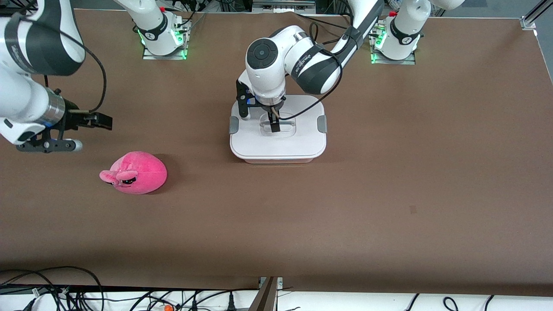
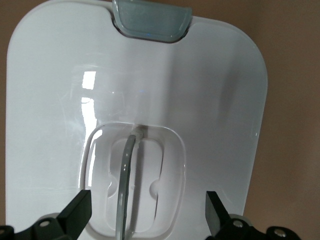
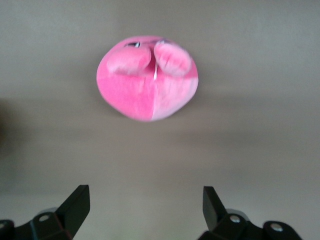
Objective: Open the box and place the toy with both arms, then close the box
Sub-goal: 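Grasp the lid handle with the left gripper while the right gripper reaches the plush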
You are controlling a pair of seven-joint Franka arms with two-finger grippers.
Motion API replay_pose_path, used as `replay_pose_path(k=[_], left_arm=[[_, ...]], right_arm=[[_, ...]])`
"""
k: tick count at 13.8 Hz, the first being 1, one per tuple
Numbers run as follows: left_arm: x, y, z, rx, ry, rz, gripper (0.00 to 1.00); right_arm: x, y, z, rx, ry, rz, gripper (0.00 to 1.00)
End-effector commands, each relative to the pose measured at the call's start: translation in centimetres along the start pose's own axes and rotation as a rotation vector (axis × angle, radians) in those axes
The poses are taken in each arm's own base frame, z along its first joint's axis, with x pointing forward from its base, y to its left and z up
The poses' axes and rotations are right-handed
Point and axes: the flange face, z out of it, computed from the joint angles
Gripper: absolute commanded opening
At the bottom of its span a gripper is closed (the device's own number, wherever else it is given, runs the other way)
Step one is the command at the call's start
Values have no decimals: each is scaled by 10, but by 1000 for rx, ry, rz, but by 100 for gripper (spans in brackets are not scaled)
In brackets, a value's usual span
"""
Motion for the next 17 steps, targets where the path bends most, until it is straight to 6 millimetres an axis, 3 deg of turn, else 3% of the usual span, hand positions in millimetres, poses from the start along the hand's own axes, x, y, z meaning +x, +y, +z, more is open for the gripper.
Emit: replay_pose_path(k=[1,4,7,9,11,12,13,14,15,17], left_arm=[[0,-3,1,16,-8,7,100],[0,-2,3,12,-17,-17,100],[3,6,4,17,-26,5,97],[8,13,3,26,-30,14,80],[7,13,4,25,-31,19,69],[7,12,4,27,-32,18,55],[6,12,3,26,-32,10,32],[6,12,3,25,-31,12,30],[5,10,2,26,-30,16,23],[3,8,1,26,-29,11,8]], right_arm=[[33,10,39,31,18,-75,100],[55,23,76,98,40,-74,100],[74,20,113,89,56,-75,100],[79,18,130,88,56,-75,100],[85,13,145,87,55,-81,100],[85,12,153,87,52,-82,100],[85,12,161,85,58,-81,100],[84,12,168,84,64,-80,99],[83,11,173,83,64,-79,94],[82,11,174,83,58,-94,61]])
